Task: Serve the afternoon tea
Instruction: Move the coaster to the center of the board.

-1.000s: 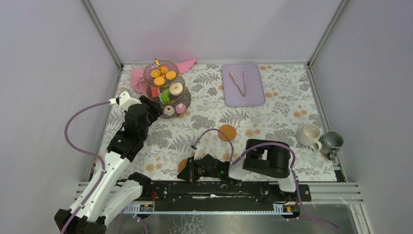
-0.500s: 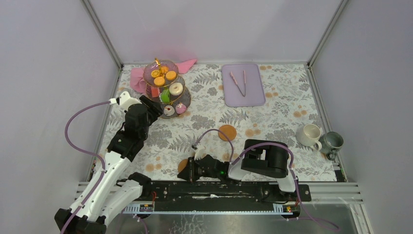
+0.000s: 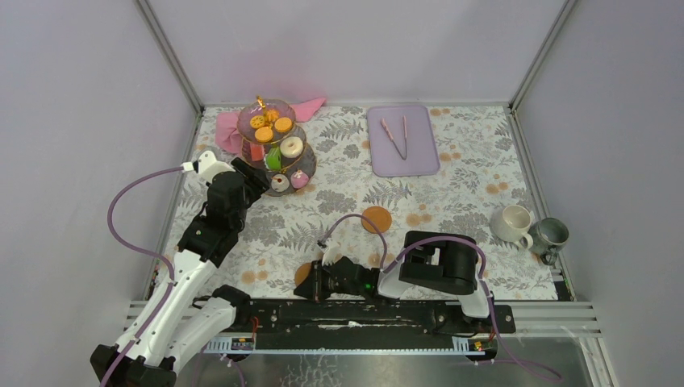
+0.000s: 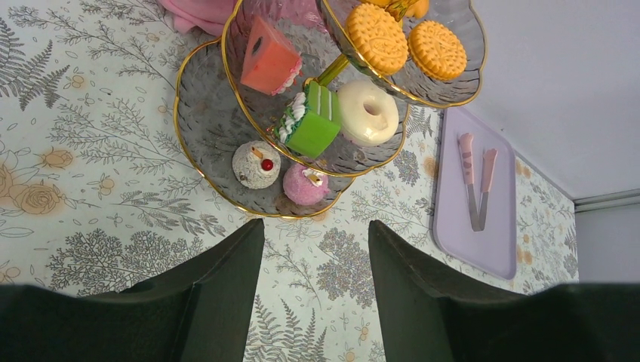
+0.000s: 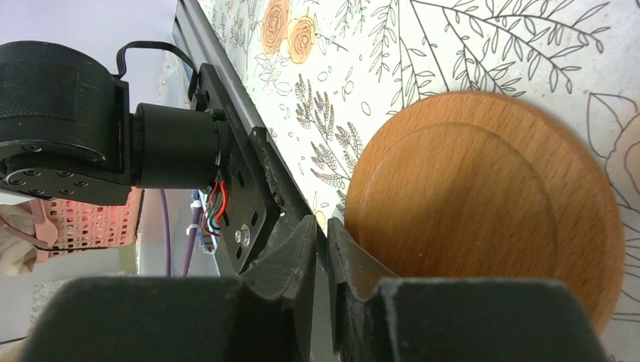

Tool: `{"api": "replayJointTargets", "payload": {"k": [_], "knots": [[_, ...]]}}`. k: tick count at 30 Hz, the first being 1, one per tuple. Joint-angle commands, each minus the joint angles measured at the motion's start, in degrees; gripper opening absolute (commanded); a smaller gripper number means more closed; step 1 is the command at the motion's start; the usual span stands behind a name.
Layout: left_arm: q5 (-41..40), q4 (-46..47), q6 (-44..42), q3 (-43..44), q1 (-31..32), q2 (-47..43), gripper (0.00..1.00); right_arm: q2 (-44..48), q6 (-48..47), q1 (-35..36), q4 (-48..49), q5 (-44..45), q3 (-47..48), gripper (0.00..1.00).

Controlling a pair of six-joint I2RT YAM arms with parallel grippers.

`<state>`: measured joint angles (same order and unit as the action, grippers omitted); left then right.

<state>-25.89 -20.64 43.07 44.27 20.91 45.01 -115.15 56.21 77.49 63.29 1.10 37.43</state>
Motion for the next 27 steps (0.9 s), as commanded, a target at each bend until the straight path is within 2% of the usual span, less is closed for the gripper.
{"api": "replayJointTargets", "payload": {"k": [1,15,21,27], "knots": [[0.37,1.14,-1.32,1.43,0.28,-0.40,0.60,-0.50,0.55,0.81,1.73,2.33,-0.01,0.17],[0.59,1.31,-0.79,1.06,0.28,-0.23,0.60,-2.17,0.37,-0.89,4.36,4.37,-2.75,0.16],[0.90,1.40,-0.31,0.75,0.28,-0.19,0.60,-2.19,0.20,-4.76,5.92,2.21,-4.40,0.16],[1.00,1.40,-0.35,1.03,0.37,0.22,0.60,-3.10,-1.71,-11.51,6.24,-4.64,-3.82,0.16]]}}
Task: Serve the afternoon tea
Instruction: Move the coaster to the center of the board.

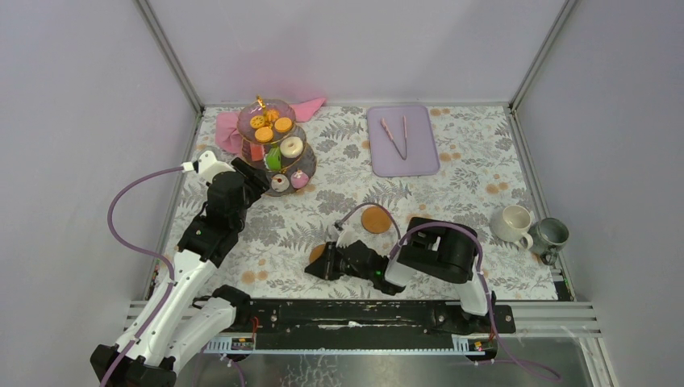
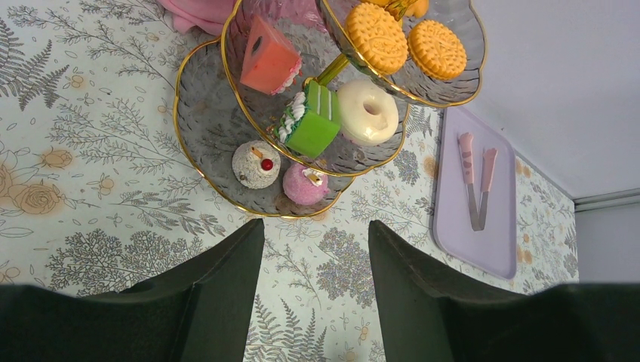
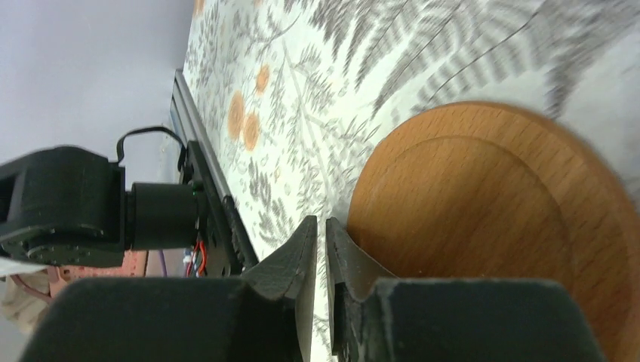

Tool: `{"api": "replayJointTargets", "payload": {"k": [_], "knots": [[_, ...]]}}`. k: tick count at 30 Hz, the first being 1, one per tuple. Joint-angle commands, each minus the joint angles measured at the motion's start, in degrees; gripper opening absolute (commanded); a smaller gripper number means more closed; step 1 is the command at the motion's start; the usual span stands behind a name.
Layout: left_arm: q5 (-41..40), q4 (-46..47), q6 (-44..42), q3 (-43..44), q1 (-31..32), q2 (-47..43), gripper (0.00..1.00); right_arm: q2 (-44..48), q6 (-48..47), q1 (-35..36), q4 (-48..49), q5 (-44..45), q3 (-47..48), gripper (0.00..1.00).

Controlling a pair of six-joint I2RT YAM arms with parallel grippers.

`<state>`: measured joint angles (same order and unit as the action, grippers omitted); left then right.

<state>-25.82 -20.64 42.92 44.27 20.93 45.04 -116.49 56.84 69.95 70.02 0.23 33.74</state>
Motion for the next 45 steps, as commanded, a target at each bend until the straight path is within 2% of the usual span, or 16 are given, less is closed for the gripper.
{"api": "replayJointTargets", "payload": {"k": [1,20,30,33,40,45], "knots": [[0.93,1.40,-0.20,1.05,0.34,0.27,0.60,-1.99,-2.63,-4.90,-0.55,-4.57,-0.01,0.16],[0.51,1.31,-0.38,0.95,0.50,0.52,0.60,-4.21,-9.05,-20.02,-6.21,-14.72,5.36,0.16],[0.25,1.57,-0.02,0.60,0.78,0.78,0.60,-4.11,-13.16,-22.63,-12.25,-19.21,9.82,0.17],[0.17,1.66,-0.11,0.63,0.79,0.82,0.60,-2.61,-13.55,-22.58,-13.44,-20.54,10.49,0.19],[-0.02,1.81,0.05,0.14,0.87,0.19,0.61,4.33,-14.99,-21.88,-18.87,-22.94,10.22,0.34],[-0.01,1.79,0.58,-0.26,0.87,-0.12,0.61,8.32,-16.34,-19.85,-23.25,-23.25,10.41,0.38]]}}
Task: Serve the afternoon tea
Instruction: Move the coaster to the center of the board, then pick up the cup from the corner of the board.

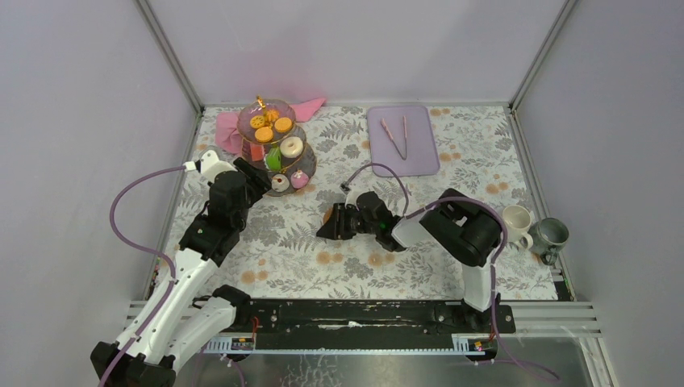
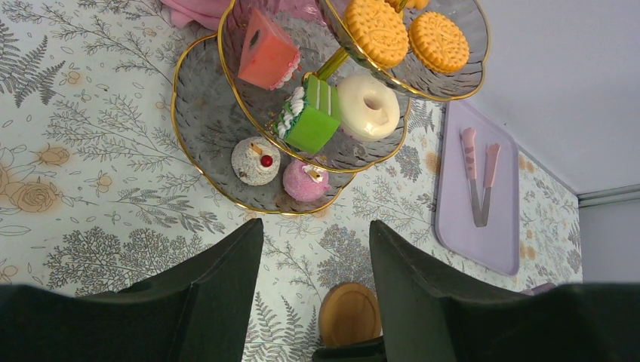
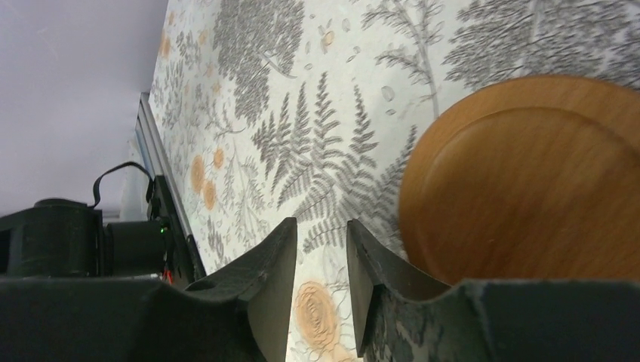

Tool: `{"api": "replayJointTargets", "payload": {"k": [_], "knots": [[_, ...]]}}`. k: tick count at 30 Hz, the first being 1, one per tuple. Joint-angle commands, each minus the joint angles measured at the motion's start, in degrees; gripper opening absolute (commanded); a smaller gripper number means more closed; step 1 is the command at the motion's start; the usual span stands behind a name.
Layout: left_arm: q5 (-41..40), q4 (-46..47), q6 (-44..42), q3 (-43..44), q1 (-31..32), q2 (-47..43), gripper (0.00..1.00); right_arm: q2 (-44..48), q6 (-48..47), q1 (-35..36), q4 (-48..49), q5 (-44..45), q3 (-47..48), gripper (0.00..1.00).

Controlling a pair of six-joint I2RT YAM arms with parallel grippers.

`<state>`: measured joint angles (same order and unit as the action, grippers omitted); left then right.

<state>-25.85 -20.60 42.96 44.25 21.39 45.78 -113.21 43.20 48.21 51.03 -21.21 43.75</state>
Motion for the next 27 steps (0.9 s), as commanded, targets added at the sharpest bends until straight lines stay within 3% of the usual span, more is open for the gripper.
{"api": "replayJointTargets", "payload": {"k": [1,8,17,27], "knots": [[0.03,1.67,0.50,-0.21,0.43,-1.04,0.61,5.74,-3.09,2.42,-5.20,-1.69,0.57,0.39],[-0.02,0.67,-1.26,0.86,0.42,-1.55,0.62,13.85,-6.87,4.60,-19.01,5.68,2.51,0.44],[2.21,0.91,-1.65,1.48,0.39,-1.48,0.62,31.75,-11.35,4.56,-45.23,29.96,4.78,0.48],[4.31,1.67,-1.85,1.86,0.57,-1.91,0.62,45.34,-12.96,3.62,-75.32,58.31,11.98,0.52]]}}
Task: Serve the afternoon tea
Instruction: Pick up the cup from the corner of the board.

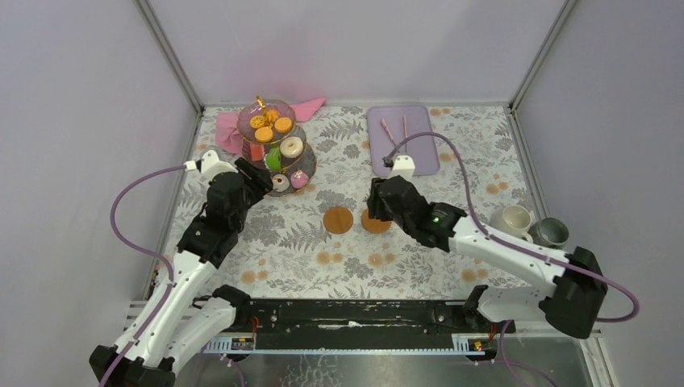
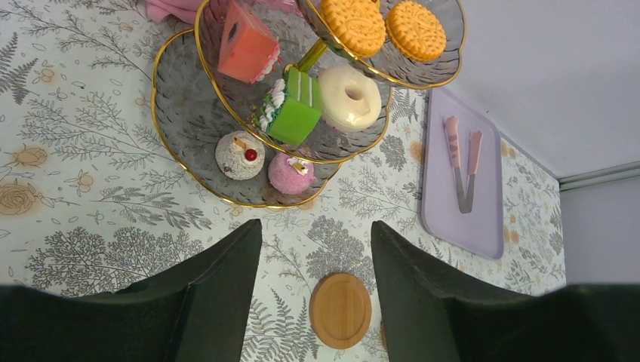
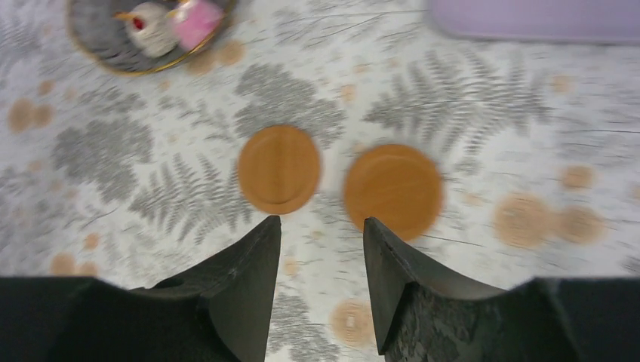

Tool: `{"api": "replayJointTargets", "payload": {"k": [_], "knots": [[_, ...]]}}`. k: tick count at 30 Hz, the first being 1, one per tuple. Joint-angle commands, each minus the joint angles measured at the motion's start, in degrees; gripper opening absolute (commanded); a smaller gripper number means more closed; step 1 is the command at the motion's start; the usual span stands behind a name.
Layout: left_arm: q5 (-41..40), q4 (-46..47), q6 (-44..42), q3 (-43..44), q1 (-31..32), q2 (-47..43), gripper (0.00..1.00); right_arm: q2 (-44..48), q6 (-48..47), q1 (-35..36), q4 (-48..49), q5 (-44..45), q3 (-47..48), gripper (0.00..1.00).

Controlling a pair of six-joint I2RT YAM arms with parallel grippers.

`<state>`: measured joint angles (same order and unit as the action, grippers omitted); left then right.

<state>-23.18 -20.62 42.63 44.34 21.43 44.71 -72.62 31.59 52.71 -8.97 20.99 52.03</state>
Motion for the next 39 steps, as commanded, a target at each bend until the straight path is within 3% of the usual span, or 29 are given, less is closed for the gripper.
{"api": "replayJointTargets", "payload": {"k": [1,9,20,27,39], "knots": [[1.88,1.84,-1.57,1.79,0.61,-0.75,0.62,5.91,-0.82,-1.68,-17.95,17.75,4.11,0.52],[2.70,2.87,-1.76,2.30,2.38,-0.28,0.62,15.22,-0.62,-14.66,-28.60,25.19,4.09,0.59],[-0.12,5.34,-1.36,0.98,7.88,2.28,0.62,15.86,-3.80,-42.85,-26.42,13.38,0.38,0.60],[-2.44,5.77,-1.92,0.07,11.66,1.96,0.62,15.95,-5.54,-52.02,-25.77,10.06,-0.81,0.61],[-3.89,7.36,-0.88,-1.27,15.07,2.44,0.62,9.30,-3.42,-59.25,-23.57,4.68,-0.23,0.61]]}}
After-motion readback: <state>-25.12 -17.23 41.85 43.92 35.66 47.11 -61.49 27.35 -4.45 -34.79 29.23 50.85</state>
